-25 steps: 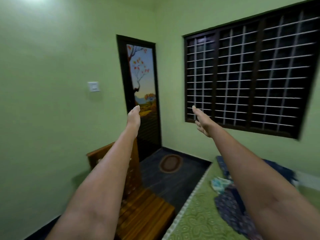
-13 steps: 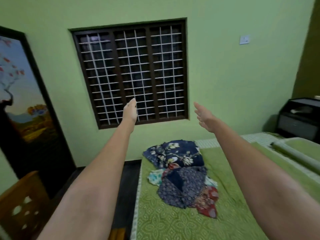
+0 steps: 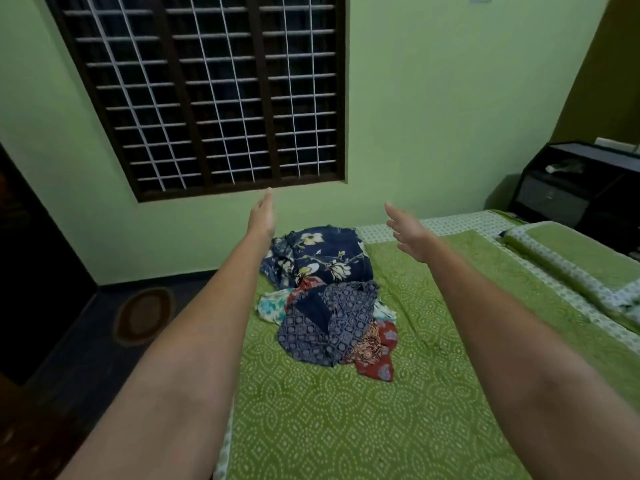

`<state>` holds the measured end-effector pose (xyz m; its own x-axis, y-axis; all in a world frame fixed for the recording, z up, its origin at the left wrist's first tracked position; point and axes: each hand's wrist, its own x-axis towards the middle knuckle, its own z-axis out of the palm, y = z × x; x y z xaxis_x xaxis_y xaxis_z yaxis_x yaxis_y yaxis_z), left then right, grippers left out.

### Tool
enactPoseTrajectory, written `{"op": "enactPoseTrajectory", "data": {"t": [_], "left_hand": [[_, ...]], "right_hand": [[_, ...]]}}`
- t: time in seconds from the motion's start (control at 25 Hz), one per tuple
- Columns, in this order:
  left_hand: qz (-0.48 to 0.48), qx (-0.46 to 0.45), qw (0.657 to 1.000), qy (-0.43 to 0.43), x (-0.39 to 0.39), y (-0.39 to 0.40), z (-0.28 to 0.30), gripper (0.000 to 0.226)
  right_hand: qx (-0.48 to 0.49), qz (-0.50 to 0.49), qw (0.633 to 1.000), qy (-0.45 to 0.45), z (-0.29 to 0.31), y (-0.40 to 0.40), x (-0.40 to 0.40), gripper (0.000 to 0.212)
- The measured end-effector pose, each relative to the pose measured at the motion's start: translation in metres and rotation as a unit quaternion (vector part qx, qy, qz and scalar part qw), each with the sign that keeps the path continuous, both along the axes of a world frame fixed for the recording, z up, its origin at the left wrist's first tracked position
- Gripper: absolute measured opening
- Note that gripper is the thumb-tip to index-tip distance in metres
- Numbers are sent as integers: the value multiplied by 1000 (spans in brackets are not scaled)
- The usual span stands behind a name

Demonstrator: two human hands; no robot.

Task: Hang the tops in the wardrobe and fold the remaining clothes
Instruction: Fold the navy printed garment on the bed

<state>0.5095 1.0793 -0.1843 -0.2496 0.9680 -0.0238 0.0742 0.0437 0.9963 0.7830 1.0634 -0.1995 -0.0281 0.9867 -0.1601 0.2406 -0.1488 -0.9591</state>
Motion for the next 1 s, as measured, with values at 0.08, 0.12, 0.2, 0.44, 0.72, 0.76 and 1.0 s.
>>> {"op": "enactPoseTrajectory", "data": {"t": [0.08, 0.12, 0.2, 0.44, 0.72, 0.76, 1.0], "left_hand": [[17, -52, 998, 12, 10, 26, -44, 65], [26, -73, 997, 11, 16, 37, -65, 62], [45, -113, 993, -8, 26, 56, -107, 54], [79, -247, 965, -38, 45, 91, -269, 41], [32, -371, 928, -29, 64, 144, -483, 39], [6, -382, 924, -12, 67, 152, -507, 44], [-118, -305, 926, 189, 91, 201, -597, 64]], "right_hand": [[-36, 4, 999, -21, -35, 33, 6, 66], [-52, 1, 998, -34, -54, 50, 9, 62], [-84, -7, 994, -66, -95, 85, 13, 56], [-163, 36, 969, -181, -260, 174, 20, 46], [-168, 208, 886, -378, -456, 207, -6, 58], [-131, 254, 861, -420, -476, 213, -15, 70], [32, 382, 732, -564, -549, 279, -68, 100]]}}
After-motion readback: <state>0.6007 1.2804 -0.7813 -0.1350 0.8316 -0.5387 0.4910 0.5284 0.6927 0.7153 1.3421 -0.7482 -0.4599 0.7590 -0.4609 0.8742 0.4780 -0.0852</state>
